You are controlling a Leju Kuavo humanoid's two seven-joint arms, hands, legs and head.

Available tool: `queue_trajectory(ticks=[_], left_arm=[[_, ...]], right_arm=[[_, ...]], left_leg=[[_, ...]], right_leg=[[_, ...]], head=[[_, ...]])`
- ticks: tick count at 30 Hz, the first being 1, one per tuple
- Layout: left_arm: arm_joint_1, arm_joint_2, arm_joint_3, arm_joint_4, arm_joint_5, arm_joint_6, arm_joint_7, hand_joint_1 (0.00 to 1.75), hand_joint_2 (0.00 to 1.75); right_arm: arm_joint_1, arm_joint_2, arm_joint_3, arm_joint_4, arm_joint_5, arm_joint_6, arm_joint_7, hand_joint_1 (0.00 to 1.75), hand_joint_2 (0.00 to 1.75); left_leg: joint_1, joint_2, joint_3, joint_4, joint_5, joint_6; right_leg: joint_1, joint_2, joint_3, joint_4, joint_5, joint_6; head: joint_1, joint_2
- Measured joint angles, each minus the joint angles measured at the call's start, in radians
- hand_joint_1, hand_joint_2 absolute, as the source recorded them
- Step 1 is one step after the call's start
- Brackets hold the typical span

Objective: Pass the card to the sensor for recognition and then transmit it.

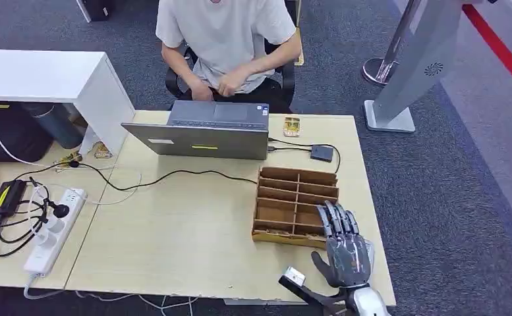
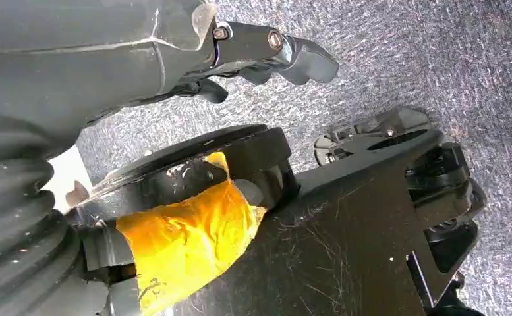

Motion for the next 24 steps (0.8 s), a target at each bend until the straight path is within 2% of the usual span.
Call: queue_trajectory(ticks=[6,19,24], left_arm=[[-0.001,0.000,0.011,0.000,-0.002,0.000,0.003,0.00,1.75],[-0.002,0.000,0.018,0.000,-0.010,0.001,0.003,0.00,1.75],[-0.002,0.000,0.021,0.000,-0.012,0.000,0.003,0.00,1.75]], right_arm=[[0.022,0.000,-0.037,-0.047,-0.005,0.000,-0.003,0.00,1.75],[0.036,0.000,-0.045,-0.085,-0.004,-0.001,-0.005,0.00,1.75],[0.036,0.011,-0.047,-0.079,-0.006,-0.001,-0.039,0.00,1.75]], left_leg=[[0.000,0.000,0.000,0.000,0.000,0.000],[0.000,0.000,0.000,0.000,0.000,0.000],[0.000,0.000,0.000,0.000,0.000,0.000]], right_leg=[[0.000,0.000,0.000,0.000,0.000,0.000],[0.000,0.000,0.000,0.000,0.000,0.000],[0.000,0.000,0.000,0.000,0.000,0.000]], head=[[0.000,0.000],[0.000,0.000],[0.000,0.000]])
